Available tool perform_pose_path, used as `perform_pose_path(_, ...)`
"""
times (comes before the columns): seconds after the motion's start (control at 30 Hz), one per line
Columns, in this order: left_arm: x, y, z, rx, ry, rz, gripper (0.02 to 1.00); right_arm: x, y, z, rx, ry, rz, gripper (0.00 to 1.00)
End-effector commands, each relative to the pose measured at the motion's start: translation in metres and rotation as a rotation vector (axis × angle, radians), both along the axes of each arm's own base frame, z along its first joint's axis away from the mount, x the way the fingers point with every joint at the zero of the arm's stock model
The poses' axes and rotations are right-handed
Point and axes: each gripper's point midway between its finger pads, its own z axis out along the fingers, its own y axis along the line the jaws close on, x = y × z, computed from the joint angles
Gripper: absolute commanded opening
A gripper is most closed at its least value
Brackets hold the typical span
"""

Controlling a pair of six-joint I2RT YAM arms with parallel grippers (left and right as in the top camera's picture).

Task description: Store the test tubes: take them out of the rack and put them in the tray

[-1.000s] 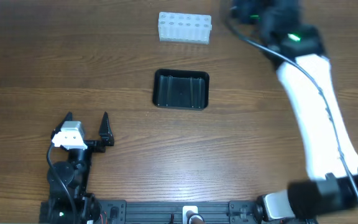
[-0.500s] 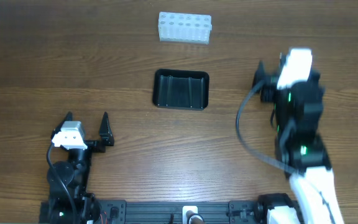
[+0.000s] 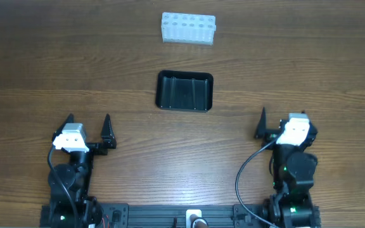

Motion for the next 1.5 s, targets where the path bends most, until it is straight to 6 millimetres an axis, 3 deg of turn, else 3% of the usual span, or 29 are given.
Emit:
perform_pose_path(0.03, -0.0002, -0.0003, -0.0009, 0.013, -0.002, -0.005, 1.000, -0.0066, -0.0023, 0.0014, 0.008, -0.072, -0.011, 0.993)
perform_pose_path(0.27, -0.0002, -0.0003, -0.0009, 0.013, -0.002, -0.005, 1.000, -0.0141, -0.0074, 0.0025, 0.008, -0.137, -0.040, 0.991)
perform_pose_path(0.57, -0.0002, -0.0003, -0.0009, 0.013, -0.002, -0.005, 1.000, -0.0144, -0.0057, -0.0057, 0.001, -0.103, -0.041, 0.991)
perform_pose_path(1.5, -0.0002, -0.0003, -0.0009, 0.012, -0.002, -0.005, 1.000, -0.0144, -0.0062, -0.0057, 0.002, -0.102, -0.043, 0.993)
